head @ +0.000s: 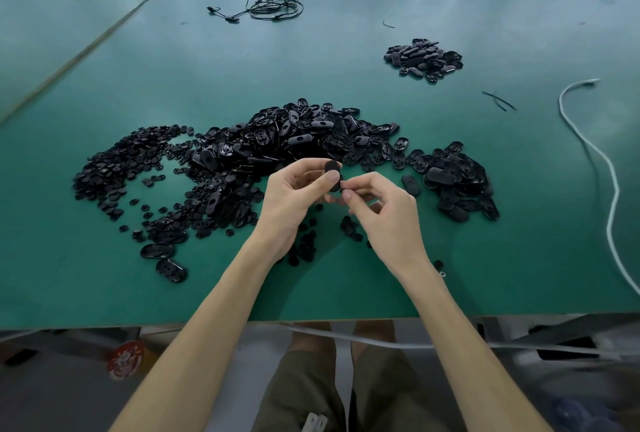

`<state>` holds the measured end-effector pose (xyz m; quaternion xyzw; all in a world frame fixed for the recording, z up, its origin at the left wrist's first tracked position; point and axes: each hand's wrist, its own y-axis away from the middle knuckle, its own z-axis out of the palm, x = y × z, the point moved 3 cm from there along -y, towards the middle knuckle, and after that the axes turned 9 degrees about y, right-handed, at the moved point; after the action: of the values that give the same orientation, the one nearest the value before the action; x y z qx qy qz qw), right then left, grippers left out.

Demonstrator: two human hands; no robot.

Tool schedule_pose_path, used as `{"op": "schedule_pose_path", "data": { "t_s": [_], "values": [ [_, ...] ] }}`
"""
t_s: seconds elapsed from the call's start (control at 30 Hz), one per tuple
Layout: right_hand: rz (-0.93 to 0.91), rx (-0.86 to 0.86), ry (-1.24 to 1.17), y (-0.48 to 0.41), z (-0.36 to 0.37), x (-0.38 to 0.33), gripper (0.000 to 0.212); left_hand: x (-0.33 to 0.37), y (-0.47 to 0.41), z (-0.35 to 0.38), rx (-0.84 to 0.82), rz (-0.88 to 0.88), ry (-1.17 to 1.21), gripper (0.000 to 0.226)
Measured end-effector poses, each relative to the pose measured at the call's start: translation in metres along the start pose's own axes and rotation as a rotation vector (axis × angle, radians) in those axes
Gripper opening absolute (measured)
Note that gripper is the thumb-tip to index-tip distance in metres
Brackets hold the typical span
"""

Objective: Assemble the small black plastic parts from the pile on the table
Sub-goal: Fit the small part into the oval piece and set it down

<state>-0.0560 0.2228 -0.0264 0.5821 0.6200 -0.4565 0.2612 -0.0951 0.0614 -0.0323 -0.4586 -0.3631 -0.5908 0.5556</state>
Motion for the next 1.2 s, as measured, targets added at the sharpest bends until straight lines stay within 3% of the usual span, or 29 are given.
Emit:
{"op": "schedule_pose_path", "data": {
  "t_s": [0.4, 0.67, 1.2],
  "values": [
    [-0.01, 0.12, 0.013, -0.001, -0.006, -0.001, 0.012, -0.001, 0.001, 0.004, -0.086, 0.02, -0.154, 0.032],
    [-0.016, 0.14, 0.01, 0.0, -0.006, -0.001, 0.009, 0.001, 0.002, 0.004, -0.07, 0.04, -0.143, 0.026],
    [-0.038, 0.201, 0.071, 0.001, -0.008, -0.001, 0.006, 0.002, 0.003, 0.009, -0.169, 0.015, -0.154, 0.034]
  ]
}}
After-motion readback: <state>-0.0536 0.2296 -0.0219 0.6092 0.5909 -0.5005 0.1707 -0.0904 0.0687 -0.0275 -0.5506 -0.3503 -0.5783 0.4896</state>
